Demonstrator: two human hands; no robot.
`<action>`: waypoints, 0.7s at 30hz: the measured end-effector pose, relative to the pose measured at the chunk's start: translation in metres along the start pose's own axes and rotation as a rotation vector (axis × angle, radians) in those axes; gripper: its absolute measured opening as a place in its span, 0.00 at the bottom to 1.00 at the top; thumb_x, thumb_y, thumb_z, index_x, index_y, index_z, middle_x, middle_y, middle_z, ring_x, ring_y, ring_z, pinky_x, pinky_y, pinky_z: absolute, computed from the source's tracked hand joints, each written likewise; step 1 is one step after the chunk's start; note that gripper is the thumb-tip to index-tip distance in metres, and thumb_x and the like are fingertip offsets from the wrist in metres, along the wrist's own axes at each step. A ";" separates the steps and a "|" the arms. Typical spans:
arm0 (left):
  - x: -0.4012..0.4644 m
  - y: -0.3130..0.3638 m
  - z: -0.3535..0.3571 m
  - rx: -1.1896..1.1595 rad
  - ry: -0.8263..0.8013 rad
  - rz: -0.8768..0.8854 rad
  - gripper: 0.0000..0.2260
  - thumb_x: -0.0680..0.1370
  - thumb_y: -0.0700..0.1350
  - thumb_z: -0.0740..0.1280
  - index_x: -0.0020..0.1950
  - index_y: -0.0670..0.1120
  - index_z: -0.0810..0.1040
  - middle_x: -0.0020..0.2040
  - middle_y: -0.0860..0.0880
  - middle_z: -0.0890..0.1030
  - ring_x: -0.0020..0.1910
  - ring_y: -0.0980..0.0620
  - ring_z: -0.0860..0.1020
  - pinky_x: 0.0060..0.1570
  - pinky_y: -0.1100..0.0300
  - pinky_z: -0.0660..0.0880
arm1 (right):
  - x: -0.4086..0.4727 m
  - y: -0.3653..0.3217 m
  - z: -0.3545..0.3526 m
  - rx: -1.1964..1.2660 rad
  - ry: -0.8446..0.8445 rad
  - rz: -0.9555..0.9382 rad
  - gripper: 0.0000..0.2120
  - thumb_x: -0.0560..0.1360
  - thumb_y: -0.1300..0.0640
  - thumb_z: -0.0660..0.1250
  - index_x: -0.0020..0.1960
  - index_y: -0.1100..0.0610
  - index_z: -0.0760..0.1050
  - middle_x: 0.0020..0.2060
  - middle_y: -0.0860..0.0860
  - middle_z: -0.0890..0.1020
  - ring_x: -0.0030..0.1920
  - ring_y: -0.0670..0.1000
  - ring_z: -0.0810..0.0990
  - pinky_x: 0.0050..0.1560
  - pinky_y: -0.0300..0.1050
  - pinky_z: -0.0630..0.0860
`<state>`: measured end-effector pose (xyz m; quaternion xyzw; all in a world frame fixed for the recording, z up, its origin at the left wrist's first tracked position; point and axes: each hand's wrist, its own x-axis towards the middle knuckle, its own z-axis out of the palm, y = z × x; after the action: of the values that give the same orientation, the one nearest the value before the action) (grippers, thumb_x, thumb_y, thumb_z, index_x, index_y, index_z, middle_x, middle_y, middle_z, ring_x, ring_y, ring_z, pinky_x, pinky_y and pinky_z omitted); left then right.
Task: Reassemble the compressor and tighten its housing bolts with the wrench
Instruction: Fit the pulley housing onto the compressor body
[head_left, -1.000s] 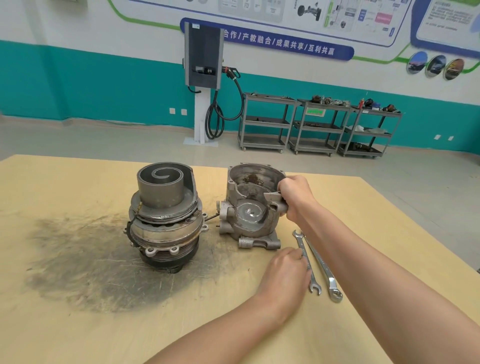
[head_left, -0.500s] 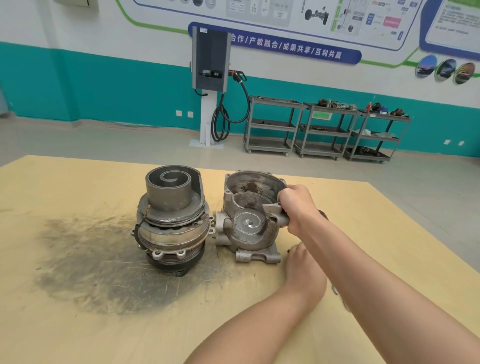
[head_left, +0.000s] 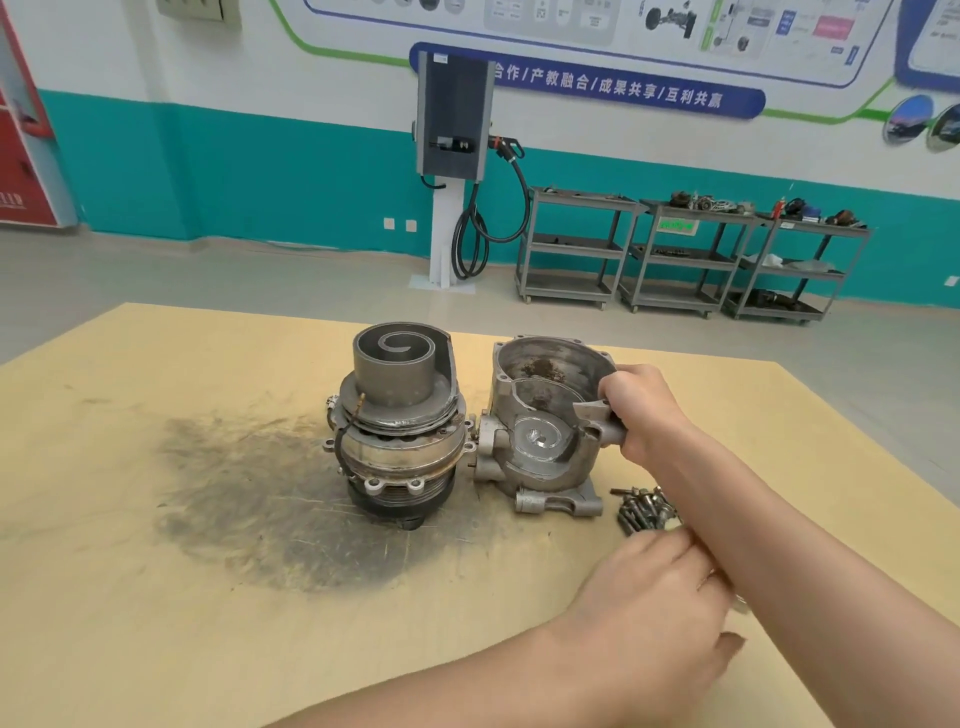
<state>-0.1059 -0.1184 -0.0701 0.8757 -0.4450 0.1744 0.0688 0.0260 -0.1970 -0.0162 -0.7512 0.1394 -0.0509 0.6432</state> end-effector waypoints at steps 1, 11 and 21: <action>-0.018 0.005 -0.005 -0.081 -0.056 -0.010 0.20 0.79 0.56 0.54 0.68 0.55 0.75 0.63 0.58 0.78 0.62 0.58 0.74 0.60 0.66 0.69 | -0.001 0.000 0.000 -0.004 0.002 -0.003 0.14 0.70 0.75 0.48 0.35 0.61 0.67 0.29 0.53 0.70 0.16 0.48 0.74 0.18 0.35 0.65; -0.115 -0.043 -0.056 -0.140 0.484 -0.111 0.10 0.78 0.43 0.67 0.57 0.45 0.84 0.55 0.50 0.83 0.49 0.52 0.78 0.46 0.53 0.74 | -0.011 0.001 -0.005 -0.035 0.003 0.004 0.13 0.71 0.75 0.50 0.38 0.62 0.67 0.32 0.55 0.69 0.19 0.52 0.73 0.25 0.41 0.64; -0.115 -0.145 -0.118 -0.270 0.605 -0.714 0.25 0.77 0.48 0.71 0.73 0.47 0.70 0.67 0.51 0.73 0.66 0.54 0.70 0.66 0.61 0.65 | -0.020 0.006 -0.019 -0.053 -0.025 0.000 0.14 0.69 0.76 0.51 0.32 0.59 0.64 0.30 0.52 0.65 0.19 0.49 0.70 0.25 0.41 0.68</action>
<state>-0.0801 0.0871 0.0023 0.8668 -0.0952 0.3274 0.3638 0.0009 -0.2103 -0.0164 -0.7687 0.1328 -0.0377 0.6246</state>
